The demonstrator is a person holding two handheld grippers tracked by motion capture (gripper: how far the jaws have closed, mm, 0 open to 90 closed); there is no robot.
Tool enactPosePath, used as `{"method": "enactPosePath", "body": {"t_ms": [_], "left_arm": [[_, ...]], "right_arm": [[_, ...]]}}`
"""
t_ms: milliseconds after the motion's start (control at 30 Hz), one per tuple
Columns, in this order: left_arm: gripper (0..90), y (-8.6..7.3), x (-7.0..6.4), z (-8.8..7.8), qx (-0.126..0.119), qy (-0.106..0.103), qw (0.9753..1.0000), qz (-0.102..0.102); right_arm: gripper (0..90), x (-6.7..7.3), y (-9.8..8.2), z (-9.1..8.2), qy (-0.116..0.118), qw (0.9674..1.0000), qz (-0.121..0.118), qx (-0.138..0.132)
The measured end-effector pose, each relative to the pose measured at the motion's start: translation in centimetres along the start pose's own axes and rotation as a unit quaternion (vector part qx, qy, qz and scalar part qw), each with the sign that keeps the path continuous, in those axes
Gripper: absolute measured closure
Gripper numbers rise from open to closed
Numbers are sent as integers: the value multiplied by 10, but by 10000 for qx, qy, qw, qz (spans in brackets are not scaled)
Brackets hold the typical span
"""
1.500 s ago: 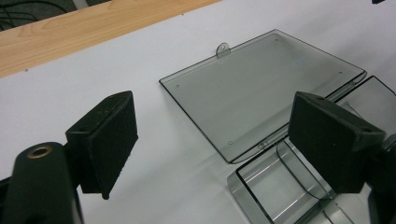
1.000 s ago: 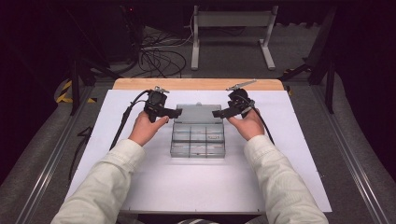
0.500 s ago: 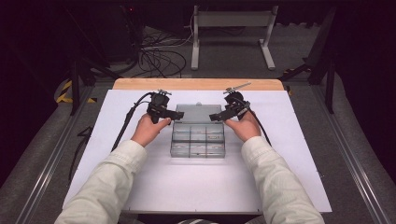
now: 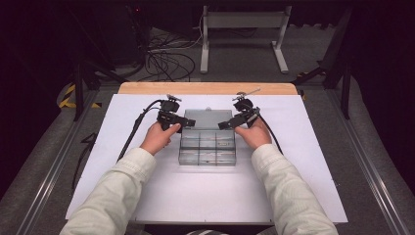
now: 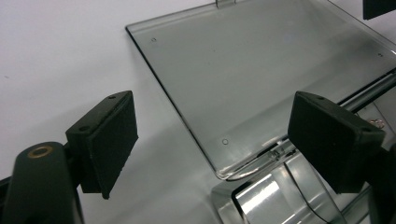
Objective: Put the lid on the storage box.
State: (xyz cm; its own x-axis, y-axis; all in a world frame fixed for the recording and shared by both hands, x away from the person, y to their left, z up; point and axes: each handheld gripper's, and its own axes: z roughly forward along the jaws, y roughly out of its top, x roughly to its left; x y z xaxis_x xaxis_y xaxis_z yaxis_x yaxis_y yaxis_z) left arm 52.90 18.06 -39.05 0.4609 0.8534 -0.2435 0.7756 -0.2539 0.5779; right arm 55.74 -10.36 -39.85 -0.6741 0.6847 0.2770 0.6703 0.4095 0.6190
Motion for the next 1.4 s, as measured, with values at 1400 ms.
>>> {"method": "enactPosePath", "body": {"t_ms": [1400], "left_arm": [[299,9,13,11,692,-964,9866,-1116]], "right_arm": [[128,-5,-4,6,525,9968,448,410]]}}
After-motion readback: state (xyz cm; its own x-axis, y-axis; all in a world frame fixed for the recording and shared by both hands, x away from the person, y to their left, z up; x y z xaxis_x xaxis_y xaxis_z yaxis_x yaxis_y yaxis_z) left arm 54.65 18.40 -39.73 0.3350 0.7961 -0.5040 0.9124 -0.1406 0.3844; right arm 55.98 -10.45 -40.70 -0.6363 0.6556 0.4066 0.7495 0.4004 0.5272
